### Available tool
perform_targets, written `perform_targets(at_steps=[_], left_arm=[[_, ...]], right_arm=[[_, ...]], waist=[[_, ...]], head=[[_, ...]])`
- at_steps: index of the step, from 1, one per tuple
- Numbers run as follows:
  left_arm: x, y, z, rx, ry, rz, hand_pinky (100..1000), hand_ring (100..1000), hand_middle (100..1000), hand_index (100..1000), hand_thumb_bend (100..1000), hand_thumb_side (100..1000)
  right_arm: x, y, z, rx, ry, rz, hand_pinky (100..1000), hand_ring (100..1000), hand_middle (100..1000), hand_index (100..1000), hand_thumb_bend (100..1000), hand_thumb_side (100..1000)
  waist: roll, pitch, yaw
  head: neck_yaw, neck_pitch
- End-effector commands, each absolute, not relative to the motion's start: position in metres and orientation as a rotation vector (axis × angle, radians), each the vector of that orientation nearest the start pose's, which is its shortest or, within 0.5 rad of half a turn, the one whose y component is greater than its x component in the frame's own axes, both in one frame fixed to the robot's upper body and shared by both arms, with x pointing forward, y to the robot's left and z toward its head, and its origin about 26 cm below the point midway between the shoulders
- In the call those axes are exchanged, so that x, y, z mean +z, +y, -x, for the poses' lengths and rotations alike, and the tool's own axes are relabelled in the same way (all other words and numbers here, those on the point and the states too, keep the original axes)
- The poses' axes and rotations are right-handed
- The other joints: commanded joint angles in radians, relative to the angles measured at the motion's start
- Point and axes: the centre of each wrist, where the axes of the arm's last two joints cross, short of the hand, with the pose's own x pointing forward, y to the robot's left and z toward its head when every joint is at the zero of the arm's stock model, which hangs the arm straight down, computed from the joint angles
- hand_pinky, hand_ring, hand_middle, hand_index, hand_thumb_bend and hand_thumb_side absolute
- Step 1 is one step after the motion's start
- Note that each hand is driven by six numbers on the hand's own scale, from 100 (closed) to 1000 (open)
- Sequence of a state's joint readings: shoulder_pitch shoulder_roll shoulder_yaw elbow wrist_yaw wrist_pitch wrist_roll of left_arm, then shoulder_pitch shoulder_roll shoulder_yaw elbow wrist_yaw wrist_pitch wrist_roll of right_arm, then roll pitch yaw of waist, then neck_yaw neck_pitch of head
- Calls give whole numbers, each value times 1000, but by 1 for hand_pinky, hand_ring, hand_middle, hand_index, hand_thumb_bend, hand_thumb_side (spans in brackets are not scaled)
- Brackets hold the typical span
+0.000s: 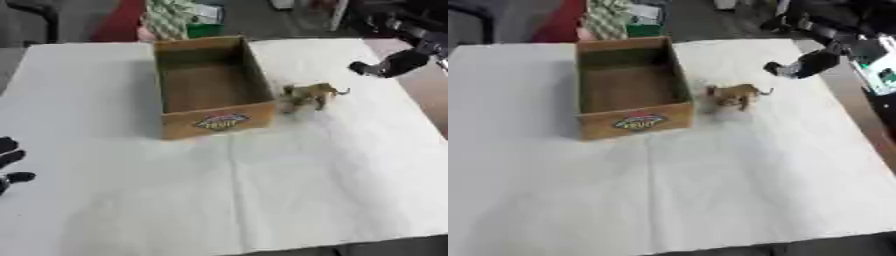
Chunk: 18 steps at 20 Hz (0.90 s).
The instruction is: Pick up objects on the table and place them in the box.
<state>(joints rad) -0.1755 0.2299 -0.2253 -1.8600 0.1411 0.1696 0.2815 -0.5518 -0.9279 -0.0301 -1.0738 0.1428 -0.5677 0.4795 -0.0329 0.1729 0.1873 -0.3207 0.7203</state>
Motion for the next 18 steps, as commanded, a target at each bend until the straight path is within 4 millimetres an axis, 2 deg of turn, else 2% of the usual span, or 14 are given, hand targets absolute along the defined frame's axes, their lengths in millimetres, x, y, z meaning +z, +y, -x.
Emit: perform_targets(at_steps=[1,18], left_arm=[[115,209,-294,-100,-1836,-20,570,753,680,726,100,800],[116,207,-295,-108,-1837,-9,570,755,680,725,100,801]], right_arm=[[231,-502,-366,1304,-1684,669,890,932,858,919,343,253],[217,-486,-385,1412,-1591,651,894,923,858,918,370,275]], waist=[[1,-15,3],[3,-13,21]], head=[[-7,5],[-1,-8]])
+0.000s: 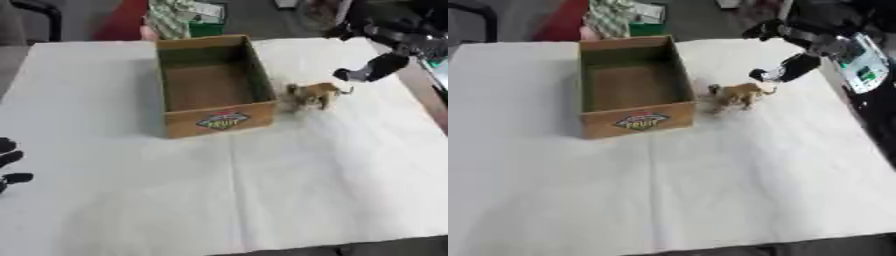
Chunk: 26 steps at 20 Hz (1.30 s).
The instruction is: Pick up objects on the table and place them in the box.
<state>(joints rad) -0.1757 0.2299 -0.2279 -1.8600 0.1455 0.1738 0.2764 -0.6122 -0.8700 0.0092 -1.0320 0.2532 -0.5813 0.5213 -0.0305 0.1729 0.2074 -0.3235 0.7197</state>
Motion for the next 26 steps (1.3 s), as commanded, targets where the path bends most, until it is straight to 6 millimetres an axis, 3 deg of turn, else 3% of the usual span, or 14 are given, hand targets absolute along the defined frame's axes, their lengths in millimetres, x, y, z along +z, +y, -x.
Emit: perform_targets(at_steps=[1,26], left_arm=[[116,207,-295,-108,-1837,-9,570,755,680,725,100,801],[115,206,-295,-106,-1832,0,572,758,679,725,100,803]], right_arm=[[216,-485,-386,1418,-1582,650,894,923,859,918,371,277],[184,-478,-395,1526,-1408,585,902,927,863,924,407,351]], waist=[[1,-13,2],[6,-11,7]], head=[[2,-8],[-1,-10]])
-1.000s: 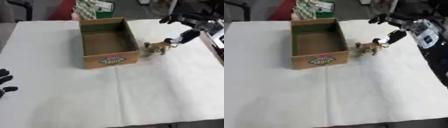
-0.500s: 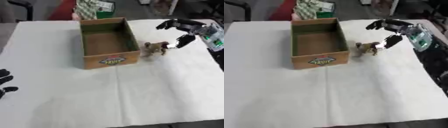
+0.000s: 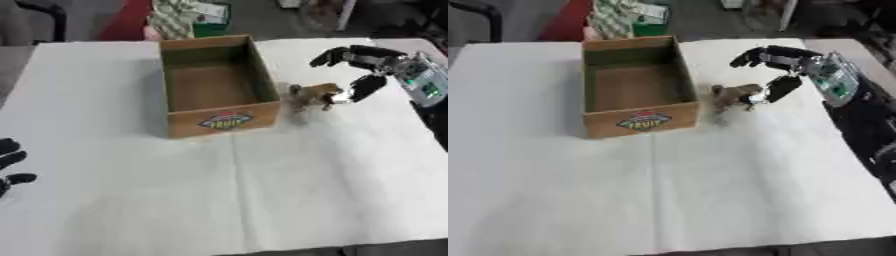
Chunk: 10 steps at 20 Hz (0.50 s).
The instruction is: Pick up objects on the table and place them in the box.
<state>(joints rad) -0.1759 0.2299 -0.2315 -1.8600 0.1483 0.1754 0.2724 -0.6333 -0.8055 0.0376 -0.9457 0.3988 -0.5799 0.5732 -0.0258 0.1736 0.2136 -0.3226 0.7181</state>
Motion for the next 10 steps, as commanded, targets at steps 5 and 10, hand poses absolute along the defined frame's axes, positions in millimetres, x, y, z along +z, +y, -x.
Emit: perform_targets(at_steps=[5,10], left_arm=[[115,206,-295,-106,-1831,0,572,759,678,724,100,803],[115,206,-294,-107,-1829,2,572,759,678,724,100,803]], right_arm=[[179,-478,-395,1543,-1375,582,904,929,866,925,419,366],[173,-481,-396,1525,-1352,593,905,934,868,926,425,370]], waist=[[3,-12,0],[5,-12,0]], head=[[-2,-9],[-4,-11]])
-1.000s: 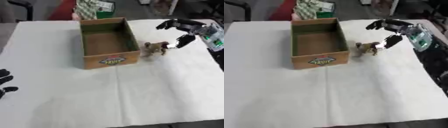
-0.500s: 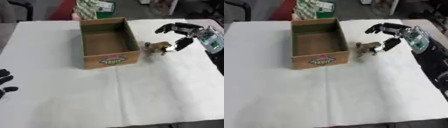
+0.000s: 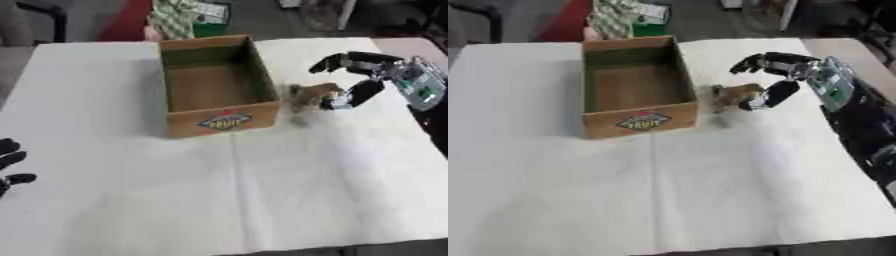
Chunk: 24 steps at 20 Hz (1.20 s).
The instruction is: Pick up objects on the table and place them in the box.
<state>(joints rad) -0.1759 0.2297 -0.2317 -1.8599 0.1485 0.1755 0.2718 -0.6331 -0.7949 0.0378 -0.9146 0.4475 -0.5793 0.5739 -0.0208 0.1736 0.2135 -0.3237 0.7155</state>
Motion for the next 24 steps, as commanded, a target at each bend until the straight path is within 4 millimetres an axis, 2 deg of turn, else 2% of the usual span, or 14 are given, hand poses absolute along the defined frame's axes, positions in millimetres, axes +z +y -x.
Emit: perform_targets(at_steps=[1,10,19,20,24], left_arm=[[115,206,-294,-108,-1829,3,572,759,678,724,100,804],[116,205,-294,-111,-1829,10,572,760,678,724,100,805],[116,205,-294,-112,-1828,12,573,761,678,724,100,806],[116,205,-294,-113,-1828,12,573,762,678,724,100,806],[117,204,-295,-116,-1830,15,573,762,677,724,100,806]], right_arm=[[171,-481,-396,1518,-1350,598,905,935,869,926,425,369],[160,-487,-399,1448,-1336,627,904,937,868,927,413,369],[157,-488,-401,1426,-1349,639,903,936,867,927,407,365],[157,-489,-401,1415,-1355,641,896,931,859,928,374,353],[154,-491,-403,1333,-1384,650,893,928,856,928,362,360]], waist=[[1,-12,0],[4,-9,4],[6,-8,6],[7,-7,7],[8,-6,11]], head=[[-3,-9],[-9,-10],[-10,-13],[-11,-14],[-13,-16]])
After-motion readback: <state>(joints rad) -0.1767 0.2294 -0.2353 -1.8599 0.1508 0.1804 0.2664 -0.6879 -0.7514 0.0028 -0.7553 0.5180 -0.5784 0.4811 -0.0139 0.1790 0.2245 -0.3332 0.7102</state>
